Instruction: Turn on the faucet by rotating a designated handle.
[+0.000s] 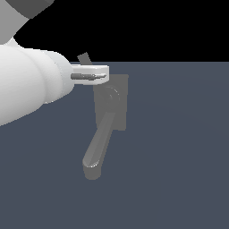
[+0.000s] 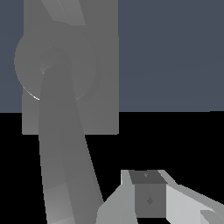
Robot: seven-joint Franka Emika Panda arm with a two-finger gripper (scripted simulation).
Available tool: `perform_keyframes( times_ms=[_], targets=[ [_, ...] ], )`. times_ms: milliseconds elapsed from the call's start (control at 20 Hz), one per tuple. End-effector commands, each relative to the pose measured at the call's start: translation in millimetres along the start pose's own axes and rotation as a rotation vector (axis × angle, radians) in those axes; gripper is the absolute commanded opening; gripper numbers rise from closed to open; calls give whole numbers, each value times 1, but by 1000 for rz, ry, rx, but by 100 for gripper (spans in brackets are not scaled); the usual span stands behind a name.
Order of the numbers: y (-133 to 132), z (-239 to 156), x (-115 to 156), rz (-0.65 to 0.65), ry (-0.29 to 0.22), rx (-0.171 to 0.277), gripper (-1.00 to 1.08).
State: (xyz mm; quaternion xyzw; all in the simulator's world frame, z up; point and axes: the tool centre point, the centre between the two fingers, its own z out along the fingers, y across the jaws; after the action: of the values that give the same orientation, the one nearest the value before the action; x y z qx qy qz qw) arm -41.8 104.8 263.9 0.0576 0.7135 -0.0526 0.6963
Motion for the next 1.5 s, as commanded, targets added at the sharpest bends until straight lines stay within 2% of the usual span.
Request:
perform_keyframes(
  times_ms=[0, 250, 300, 1400, 1450],
  targets=[
    [-6, 4, -15, 5, -21, 0, -100],
    [-15, 4, -26, 5, -24, 0, -100],
    [-14, 0, -11, 0, 1, 2, -100],
    [-84, 4, -41, 6, -24, -1, -100],
    [-75, -5, -21, -2, 16, -11, -100]
  ],
)
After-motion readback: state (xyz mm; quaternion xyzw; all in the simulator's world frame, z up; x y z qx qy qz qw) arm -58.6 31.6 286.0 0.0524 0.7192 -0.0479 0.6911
